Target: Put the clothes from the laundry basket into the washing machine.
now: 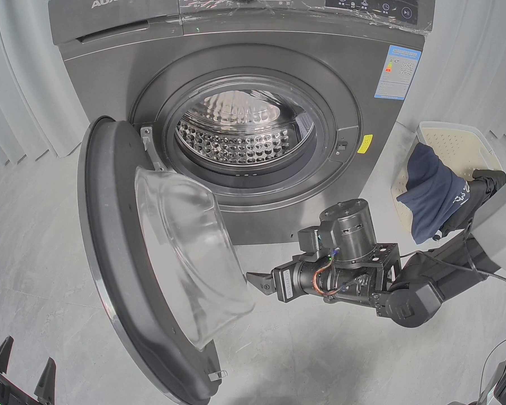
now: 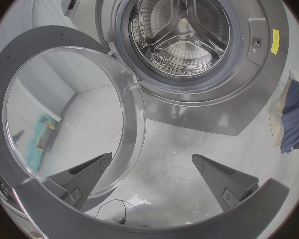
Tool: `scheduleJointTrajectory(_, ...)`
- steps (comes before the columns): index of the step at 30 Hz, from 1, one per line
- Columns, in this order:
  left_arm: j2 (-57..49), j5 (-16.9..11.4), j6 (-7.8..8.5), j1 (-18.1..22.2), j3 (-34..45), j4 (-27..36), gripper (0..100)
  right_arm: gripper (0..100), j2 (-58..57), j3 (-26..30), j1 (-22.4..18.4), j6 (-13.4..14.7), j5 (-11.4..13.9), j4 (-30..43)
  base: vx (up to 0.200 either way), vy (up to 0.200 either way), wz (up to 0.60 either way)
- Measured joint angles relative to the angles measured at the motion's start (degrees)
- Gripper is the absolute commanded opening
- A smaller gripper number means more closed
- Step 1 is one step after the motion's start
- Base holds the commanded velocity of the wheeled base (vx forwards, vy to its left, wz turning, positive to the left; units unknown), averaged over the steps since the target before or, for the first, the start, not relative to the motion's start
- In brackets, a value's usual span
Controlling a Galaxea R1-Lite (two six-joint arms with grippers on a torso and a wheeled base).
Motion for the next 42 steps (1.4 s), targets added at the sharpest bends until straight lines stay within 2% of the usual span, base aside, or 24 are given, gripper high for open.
scheduleJointTrajectory(11,0.0,0.0,0.0,0.0,0.0,0.0,100,100,2.3,-2.3,2.6,1.6,0.1,0.0,0.0,0.0,0.0)
scheduleJointTrajectory(24,0.0,0.0,0.05,0.0,0.0,0.0,100,100,7.0,-10.3,2.9,1.6,-0.2,0.5,0.0,0.0,0.0)
scheduleJointTrajectory(31,0.0,0.0,0.05,0.0,0.0,0.0,100,100,8.6,-11.3,5.3,2.8,-0.2,0.0,0.0,0.0,0.0)
scheduleJointTrajectory(42,0.0,0.0,0.02,0.0,0.0,0.0,100,100,9.0,-11.6,4.6,3.0,-0.2,-0.1,0.0,0.0,0.0)
